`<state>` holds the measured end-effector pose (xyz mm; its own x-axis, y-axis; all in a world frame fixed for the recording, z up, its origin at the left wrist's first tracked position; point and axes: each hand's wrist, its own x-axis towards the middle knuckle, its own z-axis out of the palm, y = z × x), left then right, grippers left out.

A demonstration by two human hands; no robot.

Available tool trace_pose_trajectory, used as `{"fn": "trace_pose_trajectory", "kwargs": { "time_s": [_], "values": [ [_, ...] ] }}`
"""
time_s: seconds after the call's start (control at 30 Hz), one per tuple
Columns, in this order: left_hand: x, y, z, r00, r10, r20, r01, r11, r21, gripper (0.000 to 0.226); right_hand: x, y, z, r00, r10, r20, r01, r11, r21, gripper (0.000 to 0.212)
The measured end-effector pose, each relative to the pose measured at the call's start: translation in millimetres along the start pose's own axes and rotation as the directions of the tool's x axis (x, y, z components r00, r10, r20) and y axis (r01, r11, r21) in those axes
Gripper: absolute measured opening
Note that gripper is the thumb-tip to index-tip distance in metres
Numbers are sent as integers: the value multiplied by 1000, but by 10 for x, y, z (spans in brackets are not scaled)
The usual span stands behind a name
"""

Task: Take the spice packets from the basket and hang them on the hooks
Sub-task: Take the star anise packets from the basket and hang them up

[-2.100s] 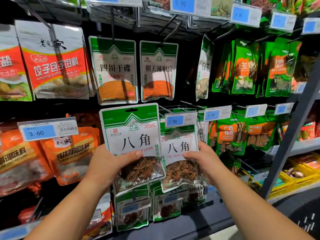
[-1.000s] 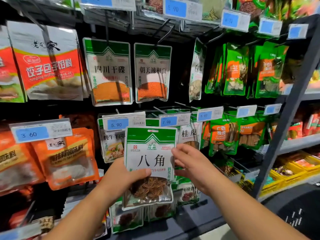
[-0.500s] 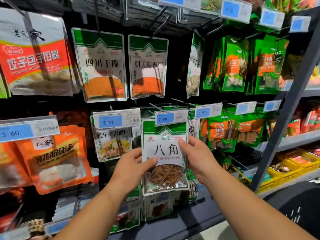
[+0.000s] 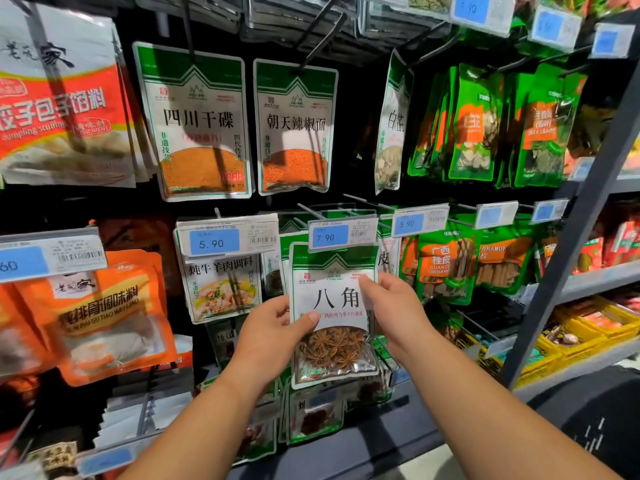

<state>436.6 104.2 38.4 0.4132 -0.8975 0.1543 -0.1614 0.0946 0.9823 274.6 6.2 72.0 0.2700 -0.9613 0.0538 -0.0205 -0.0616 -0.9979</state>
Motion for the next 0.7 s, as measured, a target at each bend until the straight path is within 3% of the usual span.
{"fn": "trace_pose_trajectory", "kwargs": {
  "time_s": [0.23, 0.4, 0.5, 0.63, 0.7],
  "values": [
    [-22, 51, 16, 1000, 28, -12, -29, 999, -36, 23, -47, -86, 12, 999, -28, -19, 29, 999, 21, 22],
    [-30, 13, 16, 1000, 0, -7, 0, 1000, -9, 23, -43, -43, 28, 999, 40, -33, -42, 998, -53, 30],
    [-38, 2, 14, 1000, -5, -7, 5, 1000, -9, 22, -31, -46, 29, 998, 8, -66, -14, 997, -82, 32],
    [-66, 27, 19, 1000, -12, 16, 13, 1000, -10, 25, -77, -109, 33, 998, -36, -53, 38, 999, 27, 25],
    [-79, 41, 23, 1000, -1, 23, 1, 1000, 2, 27, -113, -120, 28, 997, -44, -62, 48, 996, 76, 39]
  ]
}}
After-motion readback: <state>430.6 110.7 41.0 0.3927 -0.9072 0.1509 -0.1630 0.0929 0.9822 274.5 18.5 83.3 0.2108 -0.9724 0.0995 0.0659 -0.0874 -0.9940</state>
